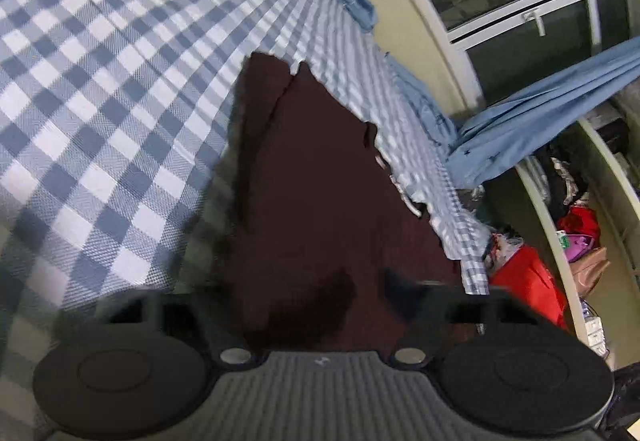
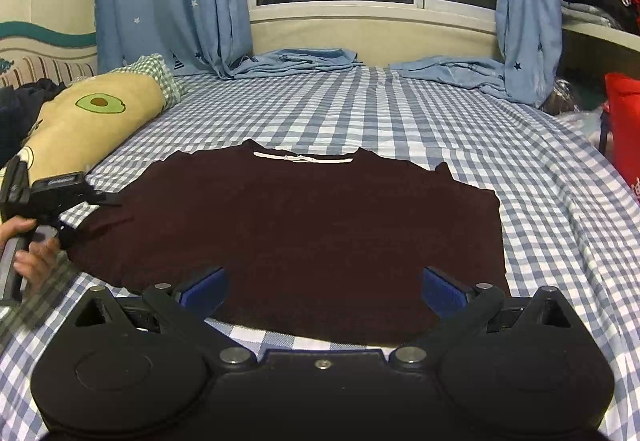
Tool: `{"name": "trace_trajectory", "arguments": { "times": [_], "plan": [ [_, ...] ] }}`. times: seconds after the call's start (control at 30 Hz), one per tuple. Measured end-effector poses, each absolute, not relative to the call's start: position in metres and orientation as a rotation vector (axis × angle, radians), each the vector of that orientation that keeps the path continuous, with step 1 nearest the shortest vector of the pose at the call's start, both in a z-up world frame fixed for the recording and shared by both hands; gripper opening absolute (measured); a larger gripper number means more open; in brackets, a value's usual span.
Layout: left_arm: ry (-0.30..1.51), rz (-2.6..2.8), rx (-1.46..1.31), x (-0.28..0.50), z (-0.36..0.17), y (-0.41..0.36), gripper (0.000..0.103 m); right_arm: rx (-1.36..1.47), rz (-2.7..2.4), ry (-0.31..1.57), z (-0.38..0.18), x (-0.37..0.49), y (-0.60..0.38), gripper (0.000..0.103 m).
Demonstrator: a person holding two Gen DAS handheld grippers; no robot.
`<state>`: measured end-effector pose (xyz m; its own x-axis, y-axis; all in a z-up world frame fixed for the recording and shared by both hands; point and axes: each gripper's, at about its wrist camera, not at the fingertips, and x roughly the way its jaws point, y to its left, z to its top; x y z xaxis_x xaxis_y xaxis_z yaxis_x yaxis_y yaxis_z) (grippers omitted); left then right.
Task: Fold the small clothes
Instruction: 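Grasp the sweatshirt side edge with the left gripper and fold it inward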
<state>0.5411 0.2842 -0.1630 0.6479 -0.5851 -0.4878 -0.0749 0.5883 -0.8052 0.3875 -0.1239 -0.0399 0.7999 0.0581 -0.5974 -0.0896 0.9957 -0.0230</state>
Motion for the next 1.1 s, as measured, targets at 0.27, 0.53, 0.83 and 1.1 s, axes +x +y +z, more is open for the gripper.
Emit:
{"name": "trace_trajectory", "arguments": {
  "times": [0.27,0.53,0.83,1.1],
  "plan": [
    [0.785,-0.187,-0.666,0.524,-0.125,0.253,0.016,-0.030,0.069,0.663,-0.046,0.393,-0.130,0.102],
    [0.720,-0.108,-0.405,0.510,-0.057,0.193,0.014,0.022,0.043,0.654,-0.049,0.379,-0.154,0.102],
    [0.626,-0.177,-0.260,0.520,0.035,0.097,0.013,0.134,-0.020,0.633,-0.058,0.353,-0.213,0.102],
    [0.636,-0.358,0.007,0.559,0.071,-0.102,0.013,0.251,-0.067,0.608,-0.072,0.320,-0.275,0.102]
  ]
}}
